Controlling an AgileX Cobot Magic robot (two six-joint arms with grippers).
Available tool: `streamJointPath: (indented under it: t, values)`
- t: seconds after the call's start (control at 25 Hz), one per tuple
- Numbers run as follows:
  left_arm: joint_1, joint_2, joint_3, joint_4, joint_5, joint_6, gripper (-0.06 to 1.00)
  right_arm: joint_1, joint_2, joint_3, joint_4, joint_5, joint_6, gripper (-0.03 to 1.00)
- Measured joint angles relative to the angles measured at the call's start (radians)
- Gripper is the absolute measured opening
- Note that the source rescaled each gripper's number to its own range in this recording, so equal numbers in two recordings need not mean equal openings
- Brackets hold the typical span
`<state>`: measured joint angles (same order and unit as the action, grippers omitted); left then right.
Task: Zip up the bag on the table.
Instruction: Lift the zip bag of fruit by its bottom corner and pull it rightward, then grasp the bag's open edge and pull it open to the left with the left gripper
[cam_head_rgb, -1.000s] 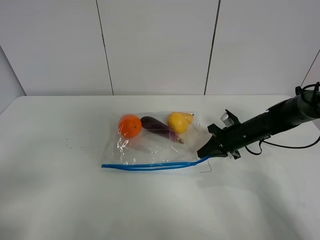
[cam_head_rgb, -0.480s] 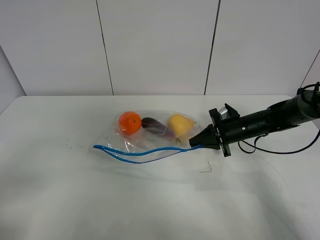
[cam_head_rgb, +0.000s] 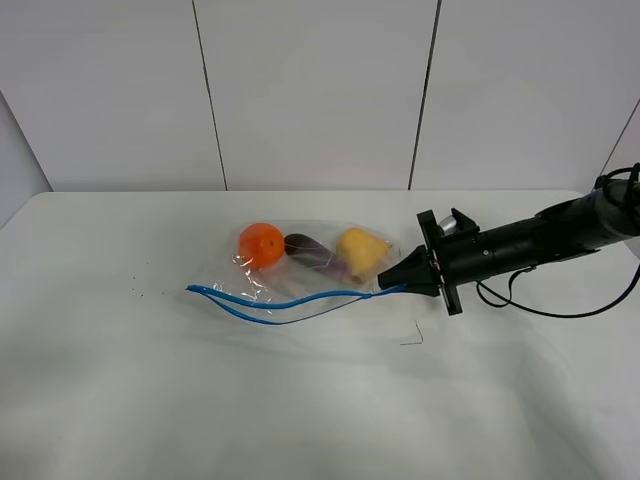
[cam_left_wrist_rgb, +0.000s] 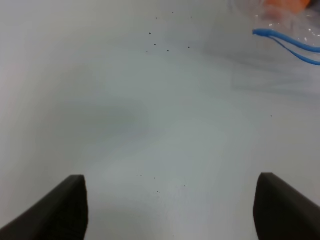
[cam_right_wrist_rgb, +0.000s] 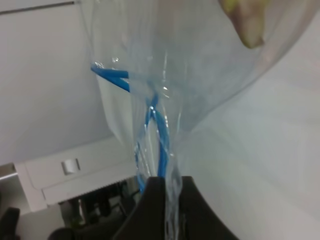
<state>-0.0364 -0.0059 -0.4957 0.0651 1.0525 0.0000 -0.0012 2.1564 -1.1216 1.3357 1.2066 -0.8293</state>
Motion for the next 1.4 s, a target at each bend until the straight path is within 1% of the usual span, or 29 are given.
streamJointPath:
  t: [0.08,0.16,0.4,1.12,1.24,1.4]
  values:
    - [0.0,0.0,0.0,0.0,0.0,0.0,0.97,-0.007,-0.015,0.0,-0.027,0.0,0.01,0.0]
    - [0.0,0.0,0.0,0.0,0.0,0.0,0.97,-0.015,-0.036,0.0,-0.033,0.0,0.016,0.0]
    - [0.0,0.0,0.0,0.0,0.0,0.0,0.97,-0.019,-0.071,0.0,0.034,0.001,0.02,0.0]
    - [0.0,0.0,-0.001,0.0,-0.003,0.0,0.97,-0.021,-0.071,0.0,0.049,0.001,0.022,0.0]
    - [0.0,0.024,-0.04,0.005,-0.031,0.0,0.97,-0.021,-0.071,0.0,0.071,0.001,0.022,0.0]
    - [0.0,0.179,-0.154,0.004,-0.095,0.006,0.97,-0.021,-0.071,0.0,0.082,0.001,0.022,0.0]
